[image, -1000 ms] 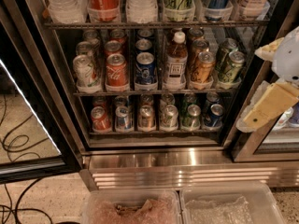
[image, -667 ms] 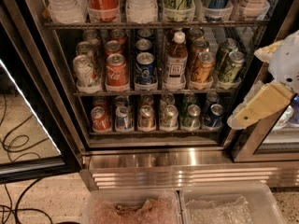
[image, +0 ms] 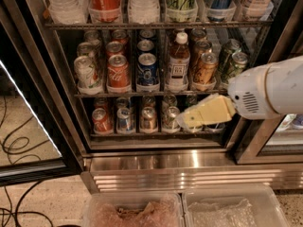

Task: Pick 7up can from bottom shelf of fridge

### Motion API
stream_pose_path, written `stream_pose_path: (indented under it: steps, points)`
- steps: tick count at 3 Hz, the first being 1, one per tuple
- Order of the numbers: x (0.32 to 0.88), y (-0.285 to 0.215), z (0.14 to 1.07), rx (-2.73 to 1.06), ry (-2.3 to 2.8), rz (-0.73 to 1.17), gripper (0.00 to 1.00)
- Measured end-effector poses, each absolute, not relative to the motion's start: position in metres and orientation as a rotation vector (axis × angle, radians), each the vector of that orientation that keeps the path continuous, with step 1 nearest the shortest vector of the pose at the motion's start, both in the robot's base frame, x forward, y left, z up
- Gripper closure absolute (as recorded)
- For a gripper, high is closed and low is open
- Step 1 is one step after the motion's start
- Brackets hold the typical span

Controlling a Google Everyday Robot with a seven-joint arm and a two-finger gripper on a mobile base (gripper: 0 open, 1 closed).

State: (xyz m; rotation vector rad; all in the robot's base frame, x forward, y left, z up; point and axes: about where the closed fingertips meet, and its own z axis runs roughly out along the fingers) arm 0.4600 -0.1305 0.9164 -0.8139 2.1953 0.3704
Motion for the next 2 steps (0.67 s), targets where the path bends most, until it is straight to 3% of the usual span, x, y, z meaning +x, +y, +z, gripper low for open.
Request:
stream_pose_path:
  steps: [2]
  points:
    - [0.4751, -0.1315, 0.9267, -0.755, 2.149, 0.341, 0.00]
